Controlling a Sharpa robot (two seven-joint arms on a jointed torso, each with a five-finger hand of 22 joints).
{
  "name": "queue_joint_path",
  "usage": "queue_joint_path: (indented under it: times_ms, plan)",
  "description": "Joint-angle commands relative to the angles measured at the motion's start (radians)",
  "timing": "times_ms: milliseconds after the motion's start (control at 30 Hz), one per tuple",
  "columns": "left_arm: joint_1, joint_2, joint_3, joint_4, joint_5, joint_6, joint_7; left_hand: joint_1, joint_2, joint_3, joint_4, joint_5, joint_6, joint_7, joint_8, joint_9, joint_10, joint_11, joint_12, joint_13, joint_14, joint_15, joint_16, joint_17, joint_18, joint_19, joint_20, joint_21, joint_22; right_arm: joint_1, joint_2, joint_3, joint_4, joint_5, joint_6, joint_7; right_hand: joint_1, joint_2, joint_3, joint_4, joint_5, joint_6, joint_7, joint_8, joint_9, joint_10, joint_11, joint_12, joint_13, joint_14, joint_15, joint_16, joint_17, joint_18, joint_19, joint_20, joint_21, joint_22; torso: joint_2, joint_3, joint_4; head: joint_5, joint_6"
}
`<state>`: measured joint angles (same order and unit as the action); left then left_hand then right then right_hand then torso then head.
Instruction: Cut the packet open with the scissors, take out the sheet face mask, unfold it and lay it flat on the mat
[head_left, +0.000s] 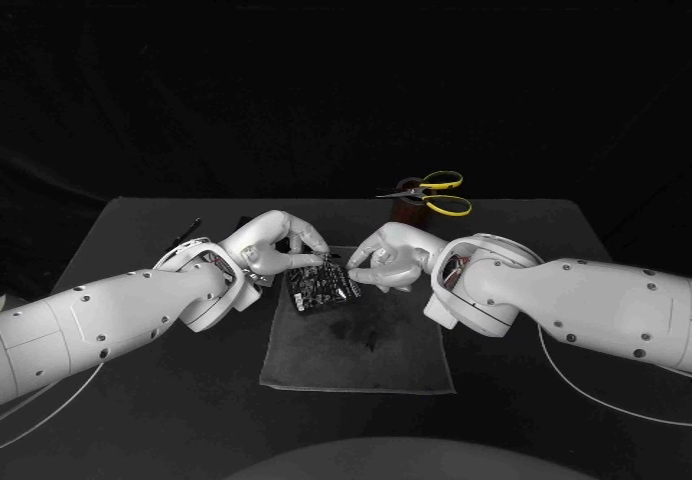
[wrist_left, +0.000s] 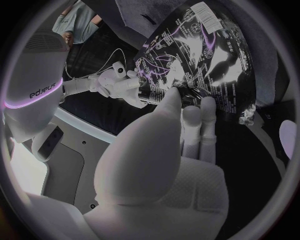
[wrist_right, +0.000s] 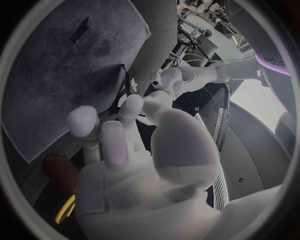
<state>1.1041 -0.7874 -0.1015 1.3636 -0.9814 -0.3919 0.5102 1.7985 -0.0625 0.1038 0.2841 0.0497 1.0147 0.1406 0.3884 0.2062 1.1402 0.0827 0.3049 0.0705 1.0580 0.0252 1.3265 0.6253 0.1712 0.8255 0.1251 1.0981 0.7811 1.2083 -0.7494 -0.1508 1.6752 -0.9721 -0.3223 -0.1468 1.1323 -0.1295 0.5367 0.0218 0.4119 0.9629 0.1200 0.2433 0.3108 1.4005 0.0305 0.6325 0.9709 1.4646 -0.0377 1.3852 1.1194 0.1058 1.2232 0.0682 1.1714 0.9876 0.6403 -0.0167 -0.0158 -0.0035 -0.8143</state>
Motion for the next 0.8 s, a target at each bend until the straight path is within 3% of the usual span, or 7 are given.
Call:
queue_joint_path:
  times_ms: [33, 167, 300, 367, 800]
  plan:
    - [0.001, 0.002, 0.001, 0.006, 0.014, 0.015, 0.006, -0.001, -0.009, 0.005, 0.002, -0.002, 0.000, 0.006, -0.006, -0.001, 0.006, 0.002, -0.003, 0.000, 0.007, -0.001, 0.004, 0.001, 0.011, -0.004, 0.005, 0.005, 0.001, 0.000, 0.008, 0.000, -0.005, -0.036, 0.024, -0.039, 0.000, -0.010, 0.001, -0.007, -0.012, 0.004, 0.000, -0.003, 0.001, -0.006, -0.003, -0.006, 0.000, 0.025, -0.004, 0.004, -0.001, 0.019, 0.005, 0.001, -0.003, 0.001, -0.001, 0.0006, -0.0004, 0.001, 0.001]
    - [0.001, 0.002, 0.001, 0.006, 0.017, 0.015, 0.006, -0.001, -0.009, 0.005, 0.002, -0.002, 0.000, 0.006, -0.006, -0.001, 0.006, 0.002, -0.003, 0.000, 0.007, -0.001, 0.004, 0.001, 0.011, -0.004, 0.005, 0.005, 0.001, 0.000, 0.014, 0.000, -0.011, -0.054, 0.036, -0.046, 0.009, -0.008, 0.005, -0.014, -0.037, 0.006, -0.001, -0.003, 0.003, -0.005, -0.004, -0.007, 0.002, 0.025, -0.005, 0.004, -0.001, 0.018, 0.006, 0.000, -0.004, 0.003, -0.001, 0.0004, -0.0003, 0.002, 0.000]
    - [0.001, 0.001, 0.001, 0.007, 0.020, 0.014, 0.006, -0.002, -0.009, 0.006, 0.003, -0.002, 0.001, 0.006, -0.007, -0.001, 0.007, 0.002, -0.004, 0.000, 0.008, -0.001, 0.005, 0.002, 0.011, -0.003, 0.005, 0.005, 0.001, 0.000, 0.016, 0.000, -0.015, -0.067, 0.049, -0.051, 0.042, 0.014, 0.027, -0.039, -0.116, 0.015, -0.003, 0.002, 0.008, -0.004, -0.006, -0.002, 0.008, 0.027, -0.007, 0.006, 0.004, 0.019, 0.006, -0.002, -0.006, 0.004, 0.000, 0.0008, -0.0004, 0.002, 0.000]
    - [0.001, 0.001, 0.001, 0.006, 0.024, 0.015, 0.005, -0.002, -0.009, 0.006, 0.003, -0.002, 0.001, 0.006, -0.007, -0.001, 0.007, 0.002, -0.004, 0.000, 0.008, -0.001, 0.005, 0.002, 0.011, -0.003, 0.005, 0.005, 0.001, 0.000, 0.016, 0.000, -0.016, -0.076, 0.055, -0.053, 0.051, 0.017, 0.032, -0.047, -0.130, 0.020, -0.005, 0.005, 0.011, -0.004, -0.007, -0.004, 0.008, 0.026, -0.008, 0.006, 0.003, 0.019, 0.006, -0.002, -0.006, 0.005, 0.000, 0.0009, -0.0006, 0.002, 0.000]
    - [0.001, -0.001, 0.001, 0.004, 0.036, 0.016, 0.000, -0.006, -0.008, 0.008, 0.005, -0.002, 0.003, 0.007, -0.007, -0.001, 0.009, 0.002, -0.005, 0.001, 0.012, -0.001, 0.006, 0.005, 0.011, 0.000, 0.005, 0.007, 0.004, 0.000, 0.012, 0.000, -0.008, -0.101, 0.081, -0.056, 0.049, 0.008, 0.029, -0.054, -0.148, 0.021, -0.004, 0.005, 0.013, -0.006, -0.007, -0.008, 0.007, 0.026, -0.008, 0.006, 0.002, 0.019, 0.004, -0.002, -0.009, 0.003, 0.000, 0.0009, -0.0004, 0.002, -0.001]
